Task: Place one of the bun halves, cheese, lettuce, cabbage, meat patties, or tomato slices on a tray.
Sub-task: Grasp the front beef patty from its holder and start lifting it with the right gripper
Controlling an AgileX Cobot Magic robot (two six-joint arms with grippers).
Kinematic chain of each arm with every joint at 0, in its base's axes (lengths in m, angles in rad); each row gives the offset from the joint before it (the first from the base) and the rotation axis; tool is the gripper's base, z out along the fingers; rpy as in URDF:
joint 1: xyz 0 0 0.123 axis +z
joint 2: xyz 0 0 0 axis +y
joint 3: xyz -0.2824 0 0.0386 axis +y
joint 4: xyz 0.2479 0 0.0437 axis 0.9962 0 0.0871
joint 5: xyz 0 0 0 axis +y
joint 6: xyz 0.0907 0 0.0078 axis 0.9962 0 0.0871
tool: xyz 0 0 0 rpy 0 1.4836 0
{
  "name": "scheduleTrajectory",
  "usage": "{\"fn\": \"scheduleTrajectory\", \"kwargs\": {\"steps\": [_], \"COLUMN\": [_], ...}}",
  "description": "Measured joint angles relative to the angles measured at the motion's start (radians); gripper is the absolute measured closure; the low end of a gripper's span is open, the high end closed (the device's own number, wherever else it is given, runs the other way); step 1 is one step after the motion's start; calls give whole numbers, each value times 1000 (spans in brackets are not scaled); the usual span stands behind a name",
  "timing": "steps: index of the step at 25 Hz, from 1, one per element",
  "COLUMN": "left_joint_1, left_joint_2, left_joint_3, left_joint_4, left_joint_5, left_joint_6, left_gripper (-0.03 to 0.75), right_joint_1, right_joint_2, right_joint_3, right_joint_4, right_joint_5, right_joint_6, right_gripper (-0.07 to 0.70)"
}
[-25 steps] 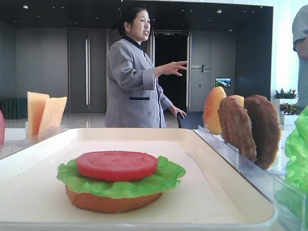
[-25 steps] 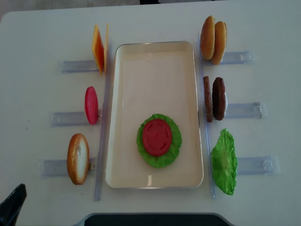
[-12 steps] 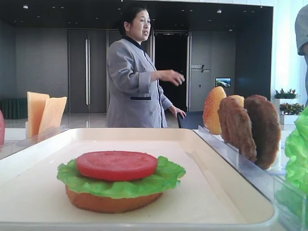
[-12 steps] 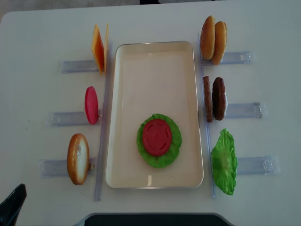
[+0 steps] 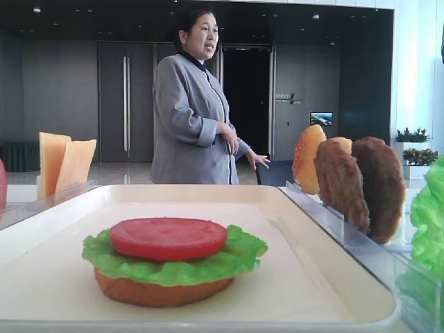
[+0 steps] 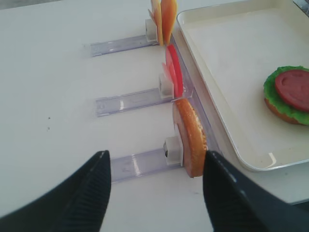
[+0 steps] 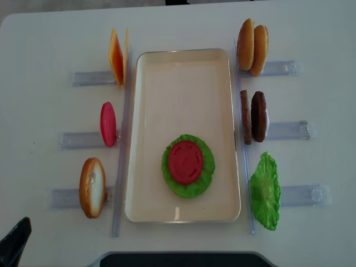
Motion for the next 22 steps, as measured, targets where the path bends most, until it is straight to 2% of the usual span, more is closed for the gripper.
{"fn": "scheduleTrajectory", "kwargs": {"steps": [17, 22], "left_joint_1": [0, 0], "left_joint_2": [0, 0], "left_joint_3": [0, 0], "left_joint_4": [0, 0], "left_joint_5": [0, 0], "left_joint_6": [0, 0], "left_gripper": [267, 292], "right_joint_1": [0, 0], "right_joint_2": [2, 175], "right_joint_3": [0, -29], "right_joint_4": [6, 28], "right_joint_5": [0, 12], "right_joint_6": [1, 2], "right_gripper": [118, 118]}}
